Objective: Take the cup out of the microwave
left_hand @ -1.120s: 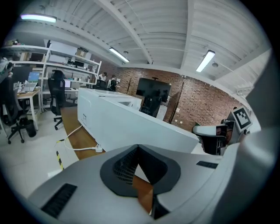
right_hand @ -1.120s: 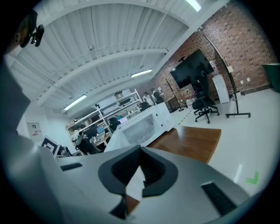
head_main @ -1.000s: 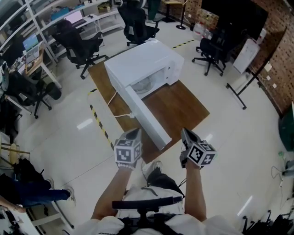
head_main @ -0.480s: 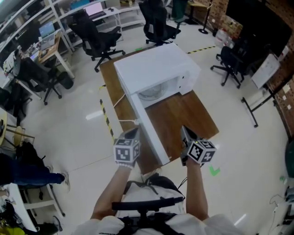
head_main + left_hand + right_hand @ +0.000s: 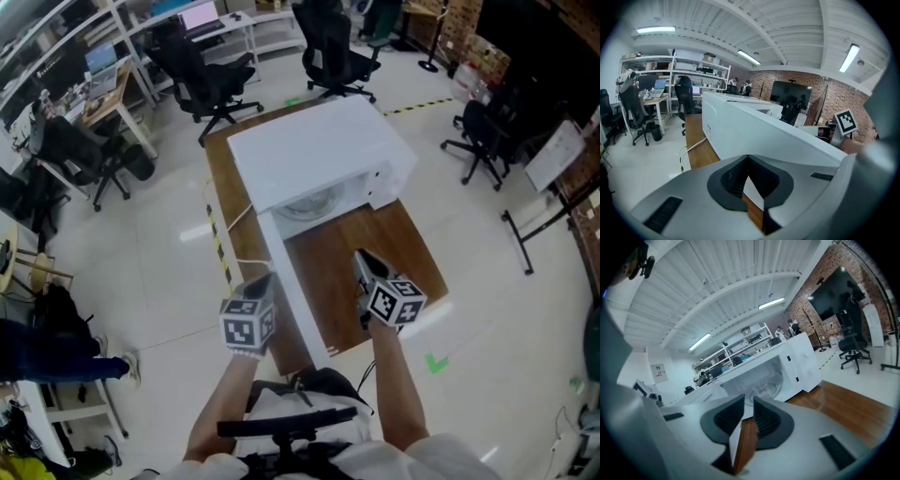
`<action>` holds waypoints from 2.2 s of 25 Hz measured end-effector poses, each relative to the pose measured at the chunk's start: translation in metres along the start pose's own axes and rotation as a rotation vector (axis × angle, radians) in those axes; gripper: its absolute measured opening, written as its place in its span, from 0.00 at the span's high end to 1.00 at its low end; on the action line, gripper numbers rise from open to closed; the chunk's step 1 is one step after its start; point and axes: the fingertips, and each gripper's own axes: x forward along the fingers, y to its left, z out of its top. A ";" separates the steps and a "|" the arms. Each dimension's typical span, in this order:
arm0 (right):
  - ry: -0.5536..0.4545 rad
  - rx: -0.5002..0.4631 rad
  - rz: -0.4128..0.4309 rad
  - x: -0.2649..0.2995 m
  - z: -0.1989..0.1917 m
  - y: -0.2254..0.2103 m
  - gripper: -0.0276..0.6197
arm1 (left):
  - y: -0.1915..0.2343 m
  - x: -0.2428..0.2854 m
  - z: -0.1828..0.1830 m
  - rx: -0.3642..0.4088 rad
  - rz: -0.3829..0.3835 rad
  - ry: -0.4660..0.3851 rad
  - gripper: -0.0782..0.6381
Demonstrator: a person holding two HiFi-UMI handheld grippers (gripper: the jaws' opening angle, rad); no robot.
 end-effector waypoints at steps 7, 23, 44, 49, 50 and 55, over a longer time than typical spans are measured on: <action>0.051 -0.076 0.022 0.075 0.012 -0.022 0.47 | 0.008 0.004 0.009 -0.030 0.049 -0.002 0.90; 0.157 -0.246 0.010 0.199 0.003 -0.035 0.19 | 0.026 0.010 0.019 -0.073 0.116 -0.027 0.90; 0.221 -0.412 -0.036 0.273 -0.017 -0.043 0.18 | 0.061 0.027 0.041 -0.074 0.175 -0.033 0.90; 0.224 -0.444 -0.050 0.279 -0.018 -0.045 0.22 | 0.064 0.022 0.038 -0.089 0.187 -0.037 0.90; 0.222 -0.454 -0.052 0.280 -0.019 -0.046 0.25 | 0.065 0.021 0.037 -0.090 0.190 -0.037 0.90; 0.207 -0.454 -0.047 0.283 -0.017 -0.045 0.30 | 0.069 0.016 0.035 -0.094 0.199 -0.037 0.90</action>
